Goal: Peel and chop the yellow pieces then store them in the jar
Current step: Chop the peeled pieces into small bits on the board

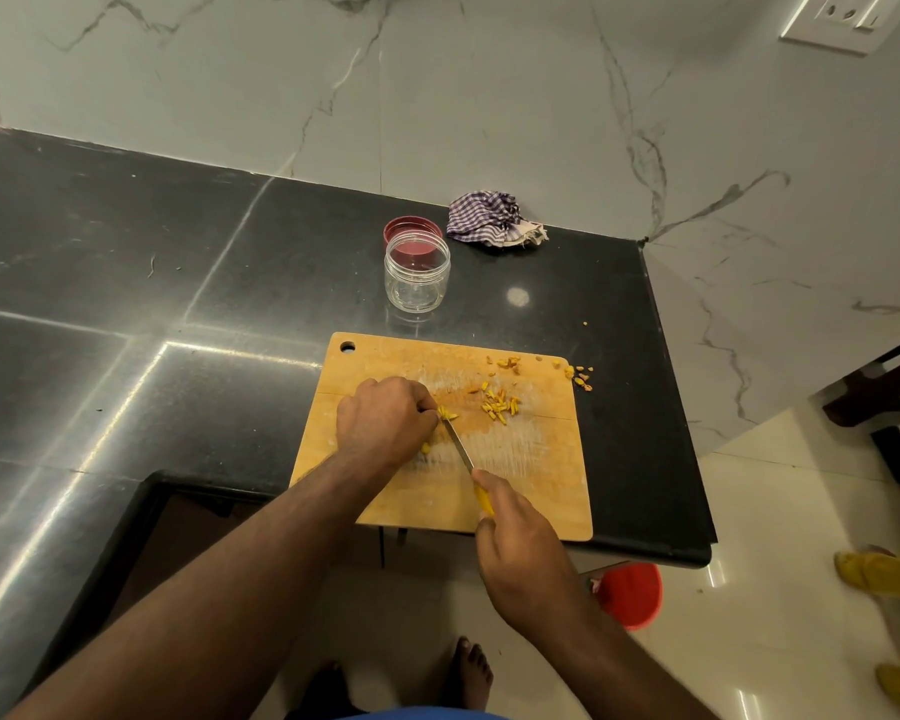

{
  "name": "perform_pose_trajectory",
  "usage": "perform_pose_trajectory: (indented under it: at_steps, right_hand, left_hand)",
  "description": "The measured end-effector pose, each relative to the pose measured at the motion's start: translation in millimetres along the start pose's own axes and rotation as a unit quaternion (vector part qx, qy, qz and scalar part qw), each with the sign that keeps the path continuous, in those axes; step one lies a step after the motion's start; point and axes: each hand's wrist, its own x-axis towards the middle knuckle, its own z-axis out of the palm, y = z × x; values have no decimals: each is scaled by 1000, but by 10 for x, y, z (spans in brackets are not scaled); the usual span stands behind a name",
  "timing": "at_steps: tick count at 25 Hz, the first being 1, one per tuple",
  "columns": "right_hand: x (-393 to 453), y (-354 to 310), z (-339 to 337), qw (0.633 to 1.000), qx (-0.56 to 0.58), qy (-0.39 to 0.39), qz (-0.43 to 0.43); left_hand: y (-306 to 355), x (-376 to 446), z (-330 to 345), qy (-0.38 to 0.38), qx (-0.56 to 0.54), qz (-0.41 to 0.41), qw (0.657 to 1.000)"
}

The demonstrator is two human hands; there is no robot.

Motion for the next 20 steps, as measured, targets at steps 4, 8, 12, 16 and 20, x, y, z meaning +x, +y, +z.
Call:
perform_pose_trajectory:
  at_steps: [4, 8, 12, 16, 20]
  right_hand:
    - [80, -3, -14, 1000, 1, 14, -8]
    - [176, -46, 17, 1000, -18, 4, -15]
    - [242, -59, 17, 999, -30, -11, -17]
    - [299, -33, 28, 999, -29, -21, -13]
    - [116, 17, 26, 1000, -12, -22, -12]
  left_hand:
    - [12, -21, -12, 0, -2, 2, 1000]
    - [11, -32, -9, 6, 3, 2, 1000]
    - [20, -27, -11, 10, 15, 2, 1000]
    - [33, -32, -29, 8, 14, -4, 1000]
    - [28, -40, -42, 10, -2, -15, 1000]
